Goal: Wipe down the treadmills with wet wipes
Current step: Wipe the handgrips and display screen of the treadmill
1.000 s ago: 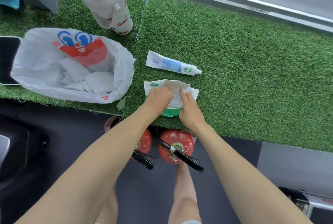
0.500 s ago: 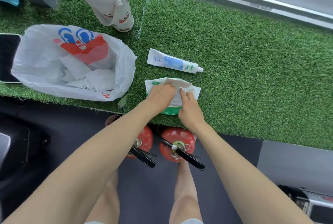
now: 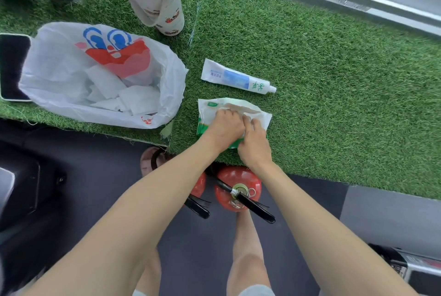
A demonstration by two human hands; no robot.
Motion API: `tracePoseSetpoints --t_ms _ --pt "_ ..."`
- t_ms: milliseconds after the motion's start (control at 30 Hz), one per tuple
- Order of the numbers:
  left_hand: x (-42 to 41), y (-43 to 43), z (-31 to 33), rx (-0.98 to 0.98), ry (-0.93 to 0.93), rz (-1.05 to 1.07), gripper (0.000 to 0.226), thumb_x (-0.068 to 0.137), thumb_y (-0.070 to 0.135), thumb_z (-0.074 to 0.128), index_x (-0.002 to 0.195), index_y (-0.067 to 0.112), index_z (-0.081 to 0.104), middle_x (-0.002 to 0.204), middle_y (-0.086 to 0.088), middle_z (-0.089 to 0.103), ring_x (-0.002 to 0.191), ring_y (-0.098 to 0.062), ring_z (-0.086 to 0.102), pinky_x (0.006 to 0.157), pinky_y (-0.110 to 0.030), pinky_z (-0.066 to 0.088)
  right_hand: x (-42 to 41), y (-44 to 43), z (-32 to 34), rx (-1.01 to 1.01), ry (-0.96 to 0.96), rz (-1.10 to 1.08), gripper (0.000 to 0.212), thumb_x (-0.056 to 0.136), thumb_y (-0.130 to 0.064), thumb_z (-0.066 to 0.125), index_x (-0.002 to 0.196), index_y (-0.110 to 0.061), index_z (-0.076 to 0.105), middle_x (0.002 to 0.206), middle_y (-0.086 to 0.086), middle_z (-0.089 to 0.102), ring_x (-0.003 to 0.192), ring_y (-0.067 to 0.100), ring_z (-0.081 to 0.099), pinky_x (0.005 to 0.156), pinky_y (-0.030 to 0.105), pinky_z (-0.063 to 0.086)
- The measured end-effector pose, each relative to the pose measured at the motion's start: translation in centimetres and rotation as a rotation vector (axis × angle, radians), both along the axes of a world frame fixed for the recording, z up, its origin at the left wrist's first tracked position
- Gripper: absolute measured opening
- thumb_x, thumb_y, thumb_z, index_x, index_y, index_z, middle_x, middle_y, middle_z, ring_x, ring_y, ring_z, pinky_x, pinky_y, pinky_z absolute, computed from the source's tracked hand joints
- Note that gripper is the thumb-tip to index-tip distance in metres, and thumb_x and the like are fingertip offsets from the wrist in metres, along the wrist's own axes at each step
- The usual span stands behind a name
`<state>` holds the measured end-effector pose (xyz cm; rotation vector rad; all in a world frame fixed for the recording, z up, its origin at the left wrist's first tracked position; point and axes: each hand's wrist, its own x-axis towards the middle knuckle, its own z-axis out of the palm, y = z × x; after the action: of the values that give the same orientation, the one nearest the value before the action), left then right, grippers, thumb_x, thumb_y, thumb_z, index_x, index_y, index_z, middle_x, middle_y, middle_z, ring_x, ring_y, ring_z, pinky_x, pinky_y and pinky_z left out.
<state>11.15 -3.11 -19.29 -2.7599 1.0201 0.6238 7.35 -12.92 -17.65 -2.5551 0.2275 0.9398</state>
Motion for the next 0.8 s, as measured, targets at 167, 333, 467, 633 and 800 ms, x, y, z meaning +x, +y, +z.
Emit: tracePoseSetpoints --t_ms 167,333,467,633,800 --pt "-0.8 -0.2 -1.3 0.085 -0.092 0.086 0.042 0.072 0.003 0.030 0.072 0.011 0.071 0.057 -0.004 0.062 0.042 -0.019 0.057 0.042 -0.024 0.045 -0.5 -0.3 -0.3 0.006 -0.029 0.015 0.072 0.081 0.001 0.049 0.149 -0.011 0.024 0.139 0.011 0.035 0.122 0.035 0.039 0.098 0.047 0.040" --pt "0.1 -0.2 -0.5 0.059 0.050 0.085 0.026 0.073 0.012 0.044 0.073 0.019 0.070 0.059 0.002 0.062 0.043 -0.012 0.057 0.044 -0.020 0.045 -0.6 -0.4 -0.4 0.026 -0.035 0.004 0.074 0.081 0.004 0.045 0.150 -0.010 0.023 0.140 0.010 0.034 0.123 0.035 0.038 0.100 0.048 0.039" --pt "0.5 0.5 -0.5 0.019 0.029 0.104 0.008 0.061 0.023 0.072 0.068 0.021 0.071 0.060 0.005 0.062 0.044 -0.010 0.058 0.040 -0.017 0.044 -0.7 -0.4 -0.4 0.006 -0.030 0.029 0.074 0.083 0.003 0.046 0.151 -0.011 0.020 0.142 0.009 0.032 0.122 0.034 0.037 0.099 0.044 0.038" --pt "-0.2 0.0 -0.5 0.027 0.008 0.121 0.038 0.069 -0.001 0.031 0.066 0.012 0.066 0.051 -0.008 0.056 0.041 -0.018 0.055 0.037 -0.020 0.044 -1.1 -0.2 -0.5 0.011 -0.067 -0.011 0.070 0.082 0.004 0.048 0.147 -0.010 0.029 0.137 0.010 0.037 0.117 0.035 0.041 0.092 0.045 0.040" --pt "-0.3 -0.6 -1.3 -0.017 -0.001 0.046 0.047 0.067 -0.009 0.024 0.060 0.013 0.064 0.050 -0.007 0.057 0.041 -0.019 0.055 0.037 -0.019 0.042 -1.3 -0.8 -0.5 0.095 -0.066 -0.046 0.070 0.081 0.007 0.045 0.148 -0.005 0.028 0.146 0.009 0.032 0.128 0.032 0.036 0.101 0.044 0.038"
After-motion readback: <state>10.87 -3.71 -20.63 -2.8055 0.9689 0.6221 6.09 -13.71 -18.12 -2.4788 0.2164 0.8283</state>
